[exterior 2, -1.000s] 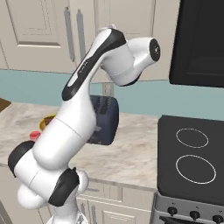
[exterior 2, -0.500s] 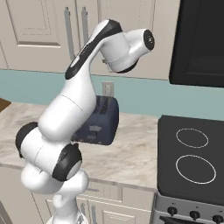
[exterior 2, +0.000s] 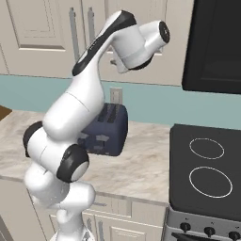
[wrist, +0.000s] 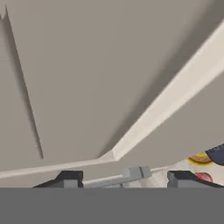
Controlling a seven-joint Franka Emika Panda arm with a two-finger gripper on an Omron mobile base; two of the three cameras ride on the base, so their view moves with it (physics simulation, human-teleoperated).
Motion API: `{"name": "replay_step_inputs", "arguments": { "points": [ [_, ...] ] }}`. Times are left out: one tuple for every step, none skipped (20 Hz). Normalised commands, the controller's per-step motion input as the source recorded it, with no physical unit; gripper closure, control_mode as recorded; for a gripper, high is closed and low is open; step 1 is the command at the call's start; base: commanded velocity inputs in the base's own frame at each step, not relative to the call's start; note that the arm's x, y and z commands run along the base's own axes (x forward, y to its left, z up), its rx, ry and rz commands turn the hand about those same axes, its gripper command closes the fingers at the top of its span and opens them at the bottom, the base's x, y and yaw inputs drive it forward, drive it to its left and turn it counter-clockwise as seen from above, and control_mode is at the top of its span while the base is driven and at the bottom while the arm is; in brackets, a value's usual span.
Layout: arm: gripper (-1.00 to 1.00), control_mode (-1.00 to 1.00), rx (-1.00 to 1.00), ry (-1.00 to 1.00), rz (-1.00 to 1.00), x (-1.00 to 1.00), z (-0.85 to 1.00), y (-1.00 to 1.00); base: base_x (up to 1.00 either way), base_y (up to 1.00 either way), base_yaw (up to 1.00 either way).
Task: Pick the avocado and bread from the counter and place them on the plate. Then pick the jam from the cabinet and place it next to the plate. Lastly close the cabinet door.
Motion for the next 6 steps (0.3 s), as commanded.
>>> {"name": "replay_step_inputs", "arguments": {
  "points": [
    [-1.00,-1.00,0.00,-0.04,0.00,0.00,0.00,0.00,0.00,0.00,0.00],
    [-1.00,-1.00,0.00,-0.09,0.00,-0.33,0.00,0.00,0.00,0.00,0.00],
    [-1.00,-1.00,0.00,-0.09,0.00,-0.42,0.00,0.00,0.00,0.00,0.00],
    [-1.00,-1.00,0.00,-0.10,0.00,-0.49,0.00,0.00,0.00,0.00,0.00],
    [-1.00,-1.00,0.00,-0.11,0.00,-0.56,0.00,0.00,0.00,0.00,0.00],
    [-1.00,-1.00,0.00,-0.12,0.00,-0.63,0.00,0.00,0.00,0.00,0.00]
  ]
}}
